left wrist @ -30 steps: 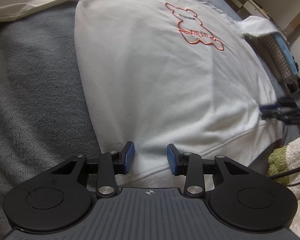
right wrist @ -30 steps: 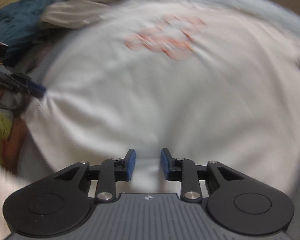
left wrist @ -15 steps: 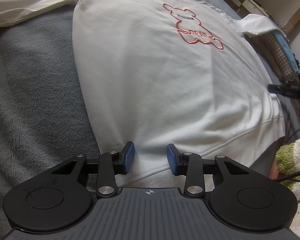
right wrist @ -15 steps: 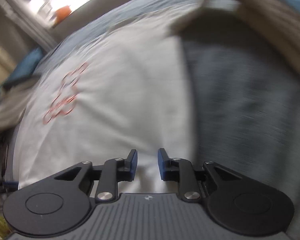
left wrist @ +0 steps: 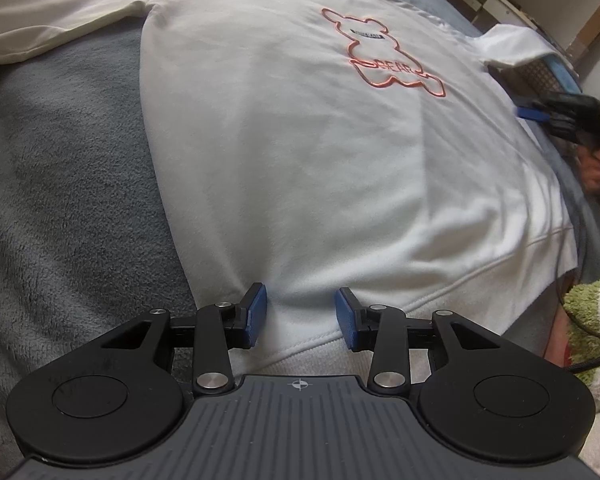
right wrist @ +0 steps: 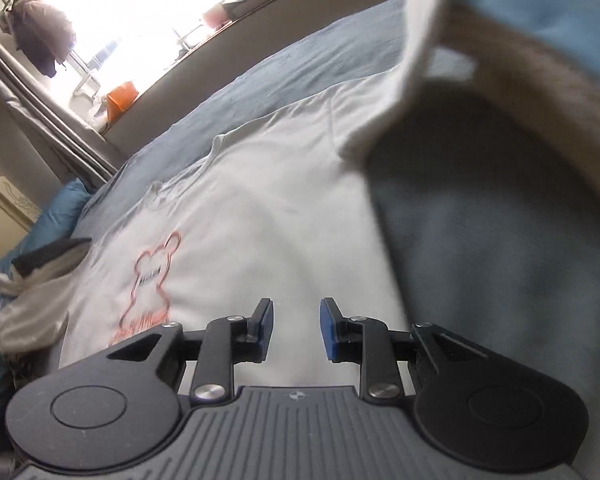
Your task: Fold clothes
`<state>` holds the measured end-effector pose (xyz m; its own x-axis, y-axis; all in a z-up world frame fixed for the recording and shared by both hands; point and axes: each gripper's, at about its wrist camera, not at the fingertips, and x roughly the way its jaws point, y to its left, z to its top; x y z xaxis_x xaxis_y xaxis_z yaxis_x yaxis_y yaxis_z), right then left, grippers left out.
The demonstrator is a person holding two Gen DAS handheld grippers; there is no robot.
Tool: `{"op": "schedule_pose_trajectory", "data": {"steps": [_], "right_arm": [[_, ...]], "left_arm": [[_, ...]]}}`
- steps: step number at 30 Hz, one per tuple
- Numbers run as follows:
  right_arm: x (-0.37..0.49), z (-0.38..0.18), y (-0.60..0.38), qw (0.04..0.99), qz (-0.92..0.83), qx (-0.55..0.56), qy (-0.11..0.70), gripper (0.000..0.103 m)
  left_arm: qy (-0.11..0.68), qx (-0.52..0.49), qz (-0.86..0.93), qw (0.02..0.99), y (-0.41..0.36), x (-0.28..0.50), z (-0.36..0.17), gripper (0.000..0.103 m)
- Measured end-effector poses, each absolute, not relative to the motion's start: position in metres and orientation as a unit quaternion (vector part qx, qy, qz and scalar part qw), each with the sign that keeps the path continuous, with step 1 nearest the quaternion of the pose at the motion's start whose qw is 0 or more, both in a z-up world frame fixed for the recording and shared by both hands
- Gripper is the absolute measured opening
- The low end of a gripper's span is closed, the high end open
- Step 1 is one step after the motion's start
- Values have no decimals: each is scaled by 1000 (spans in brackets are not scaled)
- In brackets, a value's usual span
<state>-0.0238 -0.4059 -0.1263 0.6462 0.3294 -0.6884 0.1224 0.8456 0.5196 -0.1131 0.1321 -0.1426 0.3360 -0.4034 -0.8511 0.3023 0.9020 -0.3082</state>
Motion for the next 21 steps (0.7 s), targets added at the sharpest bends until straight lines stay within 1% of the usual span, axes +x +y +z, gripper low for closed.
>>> {"op": "schedule_pose_trajectory", "data": {"steps": [2, 3, 4, 6, 7, 8, 12, 15, 16, 18, 19, 20, 21], "right_arm": [[4, -141, -414, 860, 33, 278, 427, 19], [15, -146, -422, 860, 16, 284, 424, 9], [21, -146, -431, 861, -2, 297, 413, 7], [30, -143, -448, 863, -37, 324, 387, 8], [31, -138, -451, 866, -56, 323, 378, 12], [31, -133, -451, 869, -68, 316, 374, 12], [24, -125, -427, 872, 4, 309, 380, 12], [33, -135, -399, 861, 55, 306, 403, 12], [40, -139, -395, 866, 36, 289, 406, 12], [55, -146, -388, 879, -16, 245, 408, 8], [59, -144, -385, 887, -38, 229, 400, 8], [62, -139, -381, 894, -58, 214, 390, 10], [63, -132, -373, 902, -59, 199, 380, 11]], "left_arm": [[533, -55, -212, 818, 132, -113, -143, 38], [532, -56, -211, 818, 132, -113, -142, 38], [532, -56, -211, 818, 132, -113, -142, 38], [535, -57, -210, 816, 132, -111, -141, 38], [538, -56, -209, 815, 132, -110, -140, 38], [540, -57, -206, 814, 133, -109, -137, 38], [532, -61, -205, 820, 135, -102, -121, 38], [518, -70, -216, 825, 131, -87, -111, 38], [516, -73, -218, 826, 127, -80, -111, 38], [511, -77, -219, 828, 117, -68, -111, 38], [507, -76, -219, 830, 112, -63, -112, 38], [505, -77, -219, 832, 109, -59, -113, 38], [503, -79, -219, 833, 105, -55, -113, 38]]}}
